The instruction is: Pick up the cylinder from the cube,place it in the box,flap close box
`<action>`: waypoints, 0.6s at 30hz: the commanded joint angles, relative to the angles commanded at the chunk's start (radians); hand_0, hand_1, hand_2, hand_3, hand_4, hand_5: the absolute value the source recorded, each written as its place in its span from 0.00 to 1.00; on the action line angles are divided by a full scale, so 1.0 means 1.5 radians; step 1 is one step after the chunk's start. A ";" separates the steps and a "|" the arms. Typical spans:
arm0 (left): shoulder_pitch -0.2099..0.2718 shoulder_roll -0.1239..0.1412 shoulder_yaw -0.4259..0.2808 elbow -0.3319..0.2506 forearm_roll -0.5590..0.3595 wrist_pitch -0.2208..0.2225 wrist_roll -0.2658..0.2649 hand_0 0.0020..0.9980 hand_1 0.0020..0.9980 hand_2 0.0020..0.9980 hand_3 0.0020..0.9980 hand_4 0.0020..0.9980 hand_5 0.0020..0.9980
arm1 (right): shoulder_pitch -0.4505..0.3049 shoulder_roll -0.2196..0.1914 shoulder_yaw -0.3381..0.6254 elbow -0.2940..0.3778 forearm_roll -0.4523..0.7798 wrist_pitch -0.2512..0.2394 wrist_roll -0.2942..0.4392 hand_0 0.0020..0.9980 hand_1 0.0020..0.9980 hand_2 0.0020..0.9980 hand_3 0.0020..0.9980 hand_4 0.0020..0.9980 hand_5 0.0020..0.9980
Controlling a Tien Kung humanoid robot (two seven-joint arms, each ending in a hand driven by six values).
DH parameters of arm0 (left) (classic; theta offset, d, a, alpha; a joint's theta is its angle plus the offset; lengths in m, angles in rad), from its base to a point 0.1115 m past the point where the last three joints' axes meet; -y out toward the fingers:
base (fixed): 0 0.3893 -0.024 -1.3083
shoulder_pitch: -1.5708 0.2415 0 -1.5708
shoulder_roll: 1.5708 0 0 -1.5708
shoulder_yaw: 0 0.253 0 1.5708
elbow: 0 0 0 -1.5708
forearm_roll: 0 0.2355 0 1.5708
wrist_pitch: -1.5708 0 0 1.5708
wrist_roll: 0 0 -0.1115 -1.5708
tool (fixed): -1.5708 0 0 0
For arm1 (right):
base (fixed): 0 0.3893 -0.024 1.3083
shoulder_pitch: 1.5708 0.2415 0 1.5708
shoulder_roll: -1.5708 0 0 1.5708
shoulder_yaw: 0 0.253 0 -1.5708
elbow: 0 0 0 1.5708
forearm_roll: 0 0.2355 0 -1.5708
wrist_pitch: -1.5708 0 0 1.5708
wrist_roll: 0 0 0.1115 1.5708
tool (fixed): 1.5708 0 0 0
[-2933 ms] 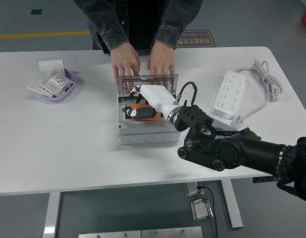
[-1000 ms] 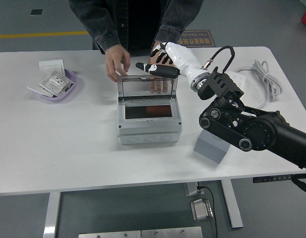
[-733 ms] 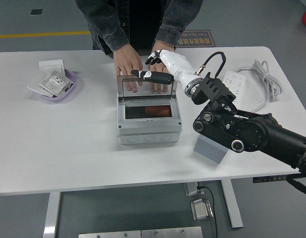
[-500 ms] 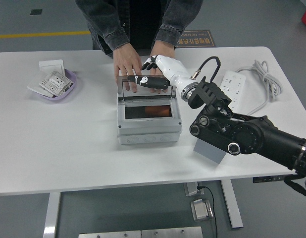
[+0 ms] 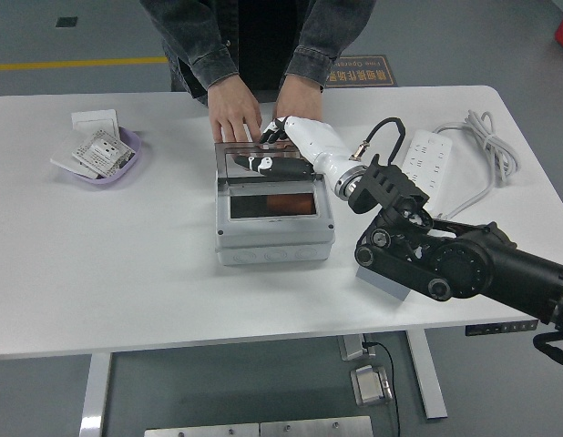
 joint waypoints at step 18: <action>0.003 -0.003 0.012 0.000 -0.010 0.002 -0.002 0.67 0.70 0.62 0.62 0.71 0.17 | -0.021 -0.027 -0.012 0.047 -0.031 -0.013 -0.007 0.66 0.66 0.67 0.62 0.99 0.89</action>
